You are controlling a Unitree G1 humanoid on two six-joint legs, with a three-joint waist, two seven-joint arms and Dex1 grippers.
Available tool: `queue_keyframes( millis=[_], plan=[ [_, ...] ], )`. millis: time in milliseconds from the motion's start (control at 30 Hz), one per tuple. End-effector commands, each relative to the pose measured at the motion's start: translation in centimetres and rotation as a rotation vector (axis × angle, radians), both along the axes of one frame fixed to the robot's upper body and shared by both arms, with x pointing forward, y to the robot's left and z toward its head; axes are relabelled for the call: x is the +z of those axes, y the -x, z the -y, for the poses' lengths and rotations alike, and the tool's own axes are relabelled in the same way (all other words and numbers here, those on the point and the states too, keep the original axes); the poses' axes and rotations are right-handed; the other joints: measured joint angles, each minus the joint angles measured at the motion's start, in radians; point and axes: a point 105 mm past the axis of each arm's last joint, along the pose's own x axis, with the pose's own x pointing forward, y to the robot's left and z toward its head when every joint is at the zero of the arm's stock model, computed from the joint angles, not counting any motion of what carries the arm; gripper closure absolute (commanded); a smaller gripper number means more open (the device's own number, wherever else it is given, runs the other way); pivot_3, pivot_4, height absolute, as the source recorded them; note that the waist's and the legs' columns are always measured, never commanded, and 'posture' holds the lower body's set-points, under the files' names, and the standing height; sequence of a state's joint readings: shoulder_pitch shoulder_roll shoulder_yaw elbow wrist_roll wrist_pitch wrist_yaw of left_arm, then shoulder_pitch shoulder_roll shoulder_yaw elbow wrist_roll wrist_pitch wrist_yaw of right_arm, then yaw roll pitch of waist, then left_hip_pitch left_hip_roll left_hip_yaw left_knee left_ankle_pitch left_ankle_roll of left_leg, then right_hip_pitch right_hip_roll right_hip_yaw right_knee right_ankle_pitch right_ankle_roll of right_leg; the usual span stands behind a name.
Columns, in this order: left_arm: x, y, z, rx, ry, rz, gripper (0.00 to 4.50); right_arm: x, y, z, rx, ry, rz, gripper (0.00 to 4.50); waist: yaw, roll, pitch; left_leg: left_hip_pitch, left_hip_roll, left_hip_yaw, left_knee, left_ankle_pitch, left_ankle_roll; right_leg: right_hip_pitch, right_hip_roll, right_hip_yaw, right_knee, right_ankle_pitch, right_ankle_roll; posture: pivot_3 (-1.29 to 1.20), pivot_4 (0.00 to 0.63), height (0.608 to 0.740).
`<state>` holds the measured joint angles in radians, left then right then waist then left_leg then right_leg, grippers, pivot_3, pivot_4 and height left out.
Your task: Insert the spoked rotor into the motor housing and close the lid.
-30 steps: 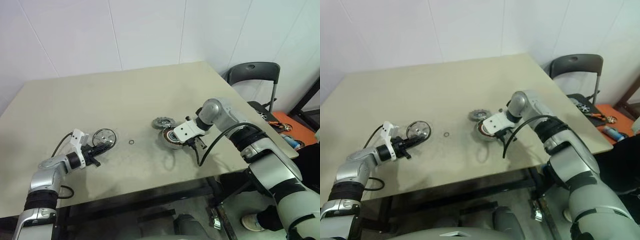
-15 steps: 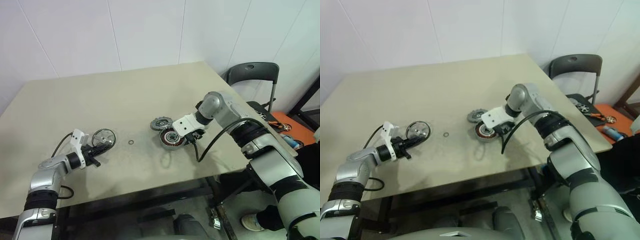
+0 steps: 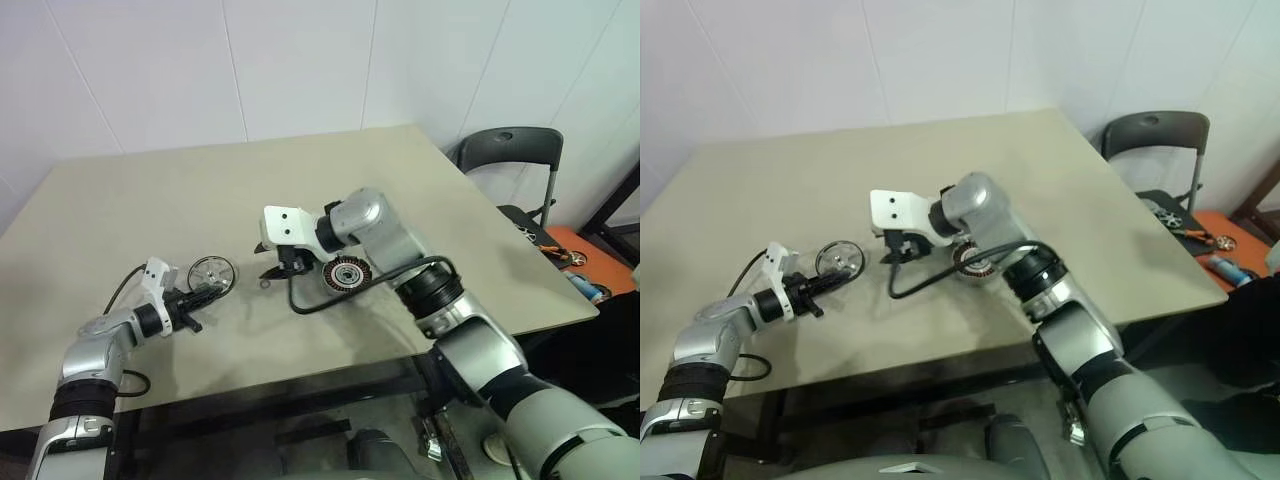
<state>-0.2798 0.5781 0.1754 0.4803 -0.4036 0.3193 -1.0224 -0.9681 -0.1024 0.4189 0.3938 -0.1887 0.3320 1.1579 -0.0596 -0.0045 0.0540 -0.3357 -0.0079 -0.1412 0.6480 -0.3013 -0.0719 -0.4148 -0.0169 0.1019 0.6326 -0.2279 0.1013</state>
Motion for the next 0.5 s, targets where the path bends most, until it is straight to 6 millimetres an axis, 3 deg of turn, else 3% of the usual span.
queue_keyframes(
  millis=[33,333,500],
  plan=[
    [1.3,-0.4,-0.2,-0.006,-0.013,0.045,4.5,-1.0,-1.3,-0.7,-0.134,-0.031,-0.017,2.16,-0.002,0.0,0.0,0.0,0.0,0.0,0.0,0.0,0.0,0.0,0.0,0.0,0.0,0.0,0.0,0.0,0.0,0.74],
    [1.6,-0.4,-0.3,-0.017,-0.024,0.047,4.5,-4.3,-3.6,-2.1,-0.302,-0.033,-0.062,2.16,-0.023,0.0,0.0,0.001,0.0,0.0,-0.002,0.0,0.0,-0.001,0.001,0.0,0.0,0.0,0.0,0.0,0.0,0.74],
    [1.3,0.1,-0.4,-0.012,-0.024,0.039,4.5,-5.8,-3.0,-3.6,-0.31,-0.034,-0.088,2.16,-0.042,0.0,0.0,0.0,0.001,0.0,-0.003,0.0,0.0,-0.002,0.001,0.0,0.0,0.0,0.0,0.0,0.0,0.74]
  ],
)
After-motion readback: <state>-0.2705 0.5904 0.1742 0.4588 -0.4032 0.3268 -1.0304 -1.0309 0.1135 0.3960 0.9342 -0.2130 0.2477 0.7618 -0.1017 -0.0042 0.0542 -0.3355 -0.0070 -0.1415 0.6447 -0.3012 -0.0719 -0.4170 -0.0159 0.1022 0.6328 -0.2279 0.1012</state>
